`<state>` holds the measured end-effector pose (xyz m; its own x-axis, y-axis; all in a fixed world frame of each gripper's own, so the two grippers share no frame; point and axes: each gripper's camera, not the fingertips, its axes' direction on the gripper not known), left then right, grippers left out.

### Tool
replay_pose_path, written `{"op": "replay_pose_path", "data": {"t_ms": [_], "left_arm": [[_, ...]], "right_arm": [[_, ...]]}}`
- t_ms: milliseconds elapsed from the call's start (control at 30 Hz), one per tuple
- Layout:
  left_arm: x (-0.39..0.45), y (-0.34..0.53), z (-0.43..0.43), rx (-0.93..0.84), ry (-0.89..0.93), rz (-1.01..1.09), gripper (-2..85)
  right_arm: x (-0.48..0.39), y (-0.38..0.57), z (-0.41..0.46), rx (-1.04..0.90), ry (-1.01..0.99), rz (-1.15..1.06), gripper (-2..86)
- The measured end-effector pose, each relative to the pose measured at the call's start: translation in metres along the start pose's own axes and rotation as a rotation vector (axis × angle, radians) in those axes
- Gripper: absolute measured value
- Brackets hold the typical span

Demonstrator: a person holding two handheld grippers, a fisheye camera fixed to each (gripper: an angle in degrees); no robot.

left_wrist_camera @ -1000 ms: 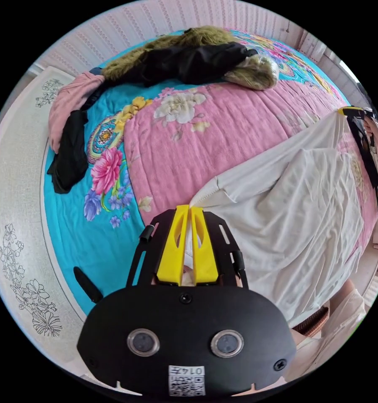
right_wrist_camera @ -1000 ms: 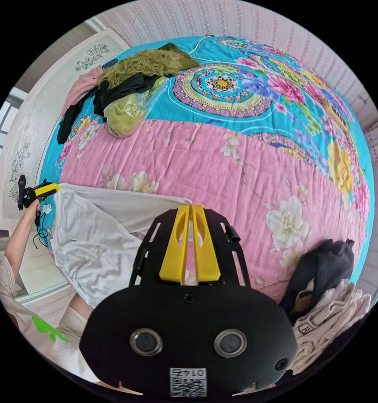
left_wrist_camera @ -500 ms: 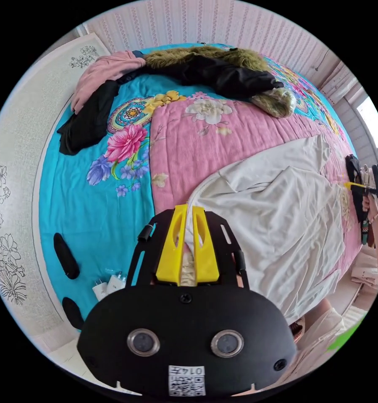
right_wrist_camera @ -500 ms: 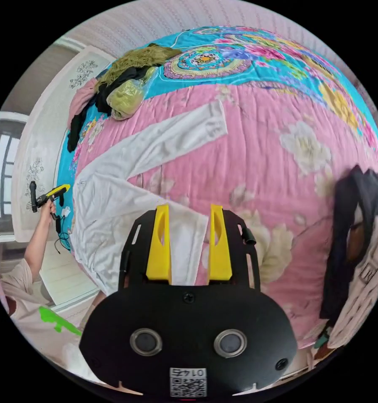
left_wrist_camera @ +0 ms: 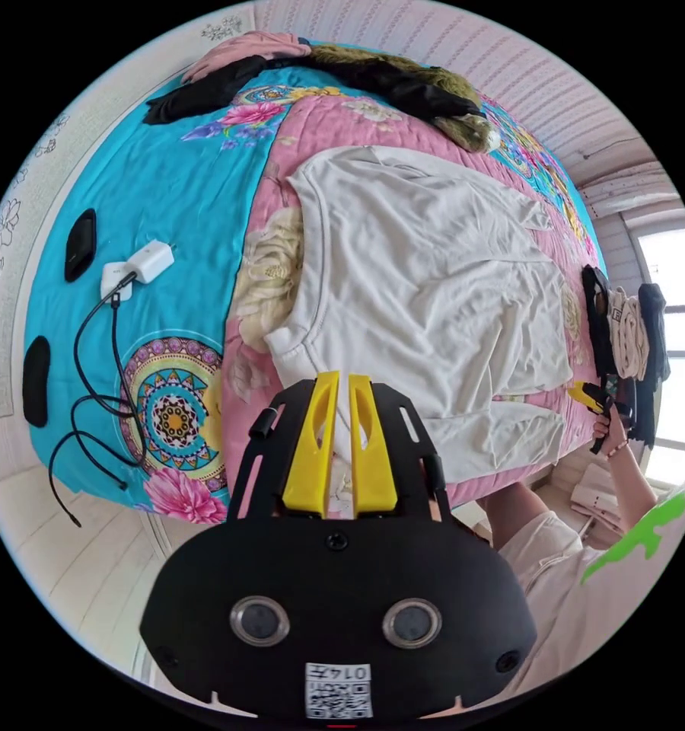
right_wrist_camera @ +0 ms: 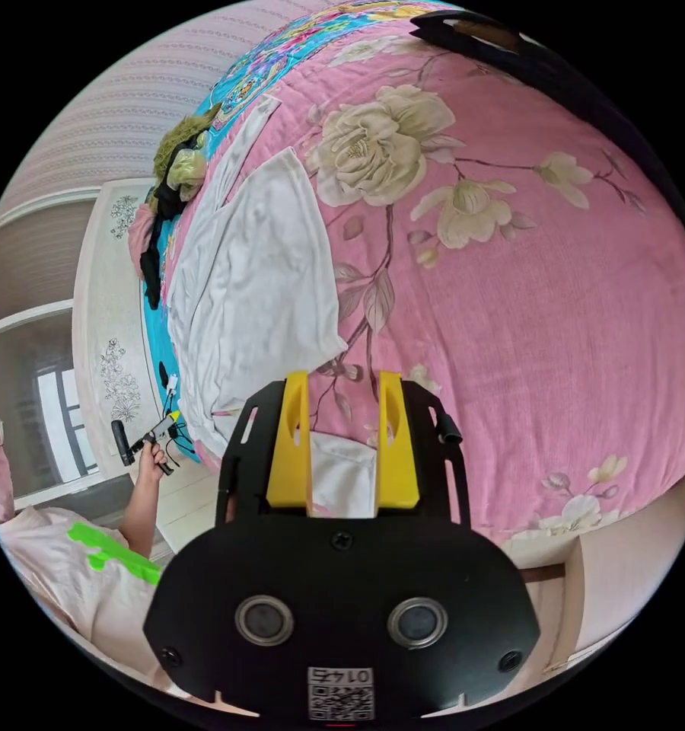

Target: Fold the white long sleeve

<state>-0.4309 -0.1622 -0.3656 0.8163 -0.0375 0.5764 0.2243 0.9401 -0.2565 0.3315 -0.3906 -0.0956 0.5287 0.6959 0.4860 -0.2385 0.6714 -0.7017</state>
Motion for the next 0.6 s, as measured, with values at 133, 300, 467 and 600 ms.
{"op": "replay_pose_path", "data": {"t_ms": [133,300,467,600], "left_arm": [[-0.014,0.011,0.019,-0.018,-0.003,-0.016,4.5],[-0.035,0.025,0.049,-0.039,-0.012,-0.033,2.8],[-0.055,0.044,0.061,-0.020,-0.012,-0.059,1.3],[-0.079,0.069,0.059,0.019,0.061,-0.102,2.3]], "right_arm": [[0.021,-0.002,0.006,-0.006,0.071,0.030,10.0],[0.042,0.023,-0.020,0.032,0.066,-0.011,0.9],[0.066,0.057,-0.045,0.024,0.107,-0.018,0.0],[0.101,0.090,-0.055,-0.035,0.184,0.020,0.0]]}}
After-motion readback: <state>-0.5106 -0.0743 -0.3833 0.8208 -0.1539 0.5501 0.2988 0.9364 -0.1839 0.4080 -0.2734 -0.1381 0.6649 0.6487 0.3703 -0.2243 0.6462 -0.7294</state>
